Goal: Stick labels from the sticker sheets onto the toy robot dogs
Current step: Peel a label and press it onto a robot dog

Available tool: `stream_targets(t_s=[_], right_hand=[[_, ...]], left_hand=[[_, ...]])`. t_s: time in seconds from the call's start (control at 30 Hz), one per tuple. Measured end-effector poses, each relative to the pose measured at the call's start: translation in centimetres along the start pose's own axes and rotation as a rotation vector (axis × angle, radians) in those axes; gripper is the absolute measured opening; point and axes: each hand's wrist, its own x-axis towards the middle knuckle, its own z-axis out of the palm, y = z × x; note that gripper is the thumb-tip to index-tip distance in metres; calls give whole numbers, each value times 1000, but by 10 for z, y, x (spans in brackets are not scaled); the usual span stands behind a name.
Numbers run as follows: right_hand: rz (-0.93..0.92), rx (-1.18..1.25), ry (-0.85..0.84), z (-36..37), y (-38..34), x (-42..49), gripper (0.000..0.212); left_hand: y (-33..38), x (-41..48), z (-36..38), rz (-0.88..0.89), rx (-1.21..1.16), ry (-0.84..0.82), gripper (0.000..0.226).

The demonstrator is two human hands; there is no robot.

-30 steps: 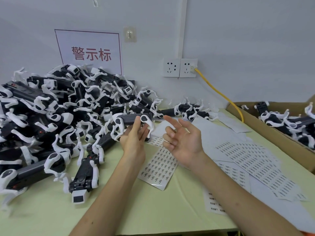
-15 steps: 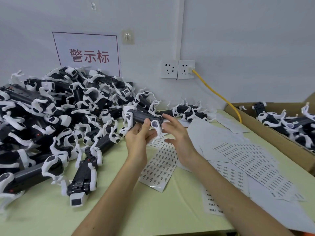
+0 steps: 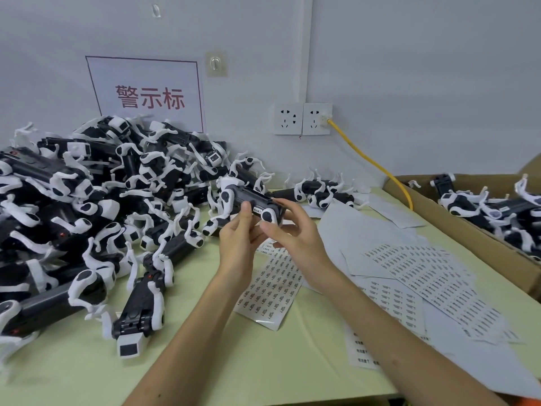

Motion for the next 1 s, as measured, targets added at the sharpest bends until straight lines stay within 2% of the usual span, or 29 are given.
stream_targets(t_s=[0.1,0.23,0.43,0.53,0.63,0.7,0.77,0.8,0.87,0.93,1.0], right_hand=[[22,-9,-10,-2,0,0,50],[78,-59,-49,-1,6,2,50],[106,-166,78,-8,2,8,47],[367,-14,187,-22,-2,19,46],[598,249,318,-53,-8,31,37],[550,621,455,-83,-13,35,39],[318,1098,558,-121,-19,33,55],[167,1245,550,-140,-22,31,60],[-37,1247,504,-170,-27,25,63],[-65,1121,564,-183,-23,22,60],[-23,1099,617,-180,-17,19,52]], left_hand=[[-1,-1,1,8,47,-28,53],[-4,0,-1,-14,72,16,44],[-7,0,-1,-181,20,-18,30],[-9,1,-2,-262,71,-45,28],[-13,-1,0,-262,230,-174,23],[-14,-2,2,-249,288,-213,20],[-14,-3,2,-244,295,-211,18],[-14,-2,1,-244,293,-200,18],[-13,-1,-1,-245,288,-182,18],[-13,0,-1,-239,293,-177,19],[-14,-1,0,-236,308,-165,19]])
